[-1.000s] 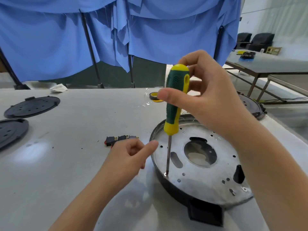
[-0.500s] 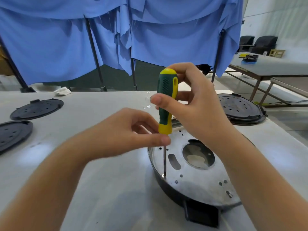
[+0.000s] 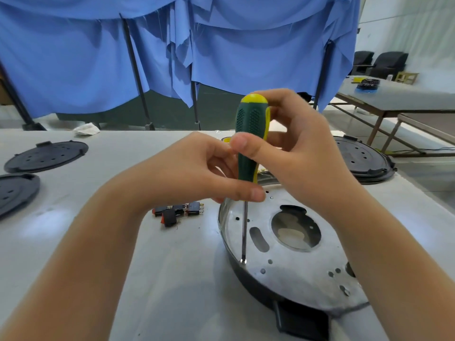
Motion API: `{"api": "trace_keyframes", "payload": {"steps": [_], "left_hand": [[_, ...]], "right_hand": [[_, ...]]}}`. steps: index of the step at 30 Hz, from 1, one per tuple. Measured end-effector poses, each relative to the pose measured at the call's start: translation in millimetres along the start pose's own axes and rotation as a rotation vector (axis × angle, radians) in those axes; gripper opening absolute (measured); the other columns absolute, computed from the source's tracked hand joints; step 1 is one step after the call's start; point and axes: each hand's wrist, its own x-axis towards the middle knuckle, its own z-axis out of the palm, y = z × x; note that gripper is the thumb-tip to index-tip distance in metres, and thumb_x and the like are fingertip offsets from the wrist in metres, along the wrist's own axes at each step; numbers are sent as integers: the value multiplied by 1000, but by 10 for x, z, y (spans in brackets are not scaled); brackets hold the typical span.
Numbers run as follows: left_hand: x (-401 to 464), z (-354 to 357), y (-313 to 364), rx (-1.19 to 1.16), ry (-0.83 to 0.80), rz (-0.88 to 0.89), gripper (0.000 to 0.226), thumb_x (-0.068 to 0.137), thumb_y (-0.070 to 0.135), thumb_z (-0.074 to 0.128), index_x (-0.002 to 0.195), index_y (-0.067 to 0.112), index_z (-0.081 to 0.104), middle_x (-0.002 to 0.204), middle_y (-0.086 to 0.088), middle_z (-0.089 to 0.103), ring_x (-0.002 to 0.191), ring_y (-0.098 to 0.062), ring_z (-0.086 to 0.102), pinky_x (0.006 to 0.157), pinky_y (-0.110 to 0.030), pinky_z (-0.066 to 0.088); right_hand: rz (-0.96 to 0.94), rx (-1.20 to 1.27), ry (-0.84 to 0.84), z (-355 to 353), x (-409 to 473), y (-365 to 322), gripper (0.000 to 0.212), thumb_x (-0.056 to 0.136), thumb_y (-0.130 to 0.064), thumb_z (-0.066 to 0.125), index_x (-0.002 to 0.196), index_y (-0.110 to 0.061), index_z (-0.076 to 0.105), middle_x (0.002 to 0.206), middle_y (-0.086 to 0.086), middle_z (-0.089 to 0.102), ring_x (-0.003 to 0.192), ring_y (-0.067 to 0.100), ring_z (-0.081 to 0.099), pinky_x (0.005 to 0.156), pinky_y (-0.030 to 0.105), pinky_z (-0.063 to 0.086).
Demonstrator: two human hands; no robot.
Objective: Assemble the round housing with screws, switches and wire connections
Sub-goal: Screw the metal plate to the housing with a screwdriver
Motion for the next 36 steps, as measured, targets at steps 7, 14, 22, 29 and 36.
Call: {"api": "trace_keyframes", "payload": {"steps": [7,14,22,29,36], "left_hand": [[62,126,-19,-111,23,75,39,53,38,85,88,27,73,86,-2,76,82,-22,73,73,-38,61],[25,44,-125,-288,-289,62,38,85,14,63,123,13,61,118,-3,71,109,-21,67,91,-32,55],[43,68,-75,-90,-96,65,41,61,45,81,99,34,70,98,3,75,96,-19,70,86,-32,58],[36,67,-63,-194,-23,120,34,56,29,88,87,25,76,76,3,74,71,-11,71,66,-16,54],[-9,-41,-170,-346,-202,83,31,80,6,65,109,12,68,110,-5,74,105,-20,69,89,-27,54]], "right_hand": [[0,-220,193,60,-46,9,53,67,-40,81,94,-24,39,81,-6,55,71,2,55,60,12,45],[236,360,-216,-132,-23,-61,53,85,-17,51,136,-18,42,117,3,68,109,16,64,88,28,54],[65,-25,-59,-73,-46,-108,46,62,-25,84,97,-23,55,84,2,64,74,13,67,72,33,59],[105,-19,57,-3,-48,-20,46,71,-37,76,103,-22,47,87,1,62,79,4,63,71,19,51],[193,414,-248,-102,-39,-12,45,85,-5,49,131,-8,49,124,11,64,111,24,64,91,37,53]]}}
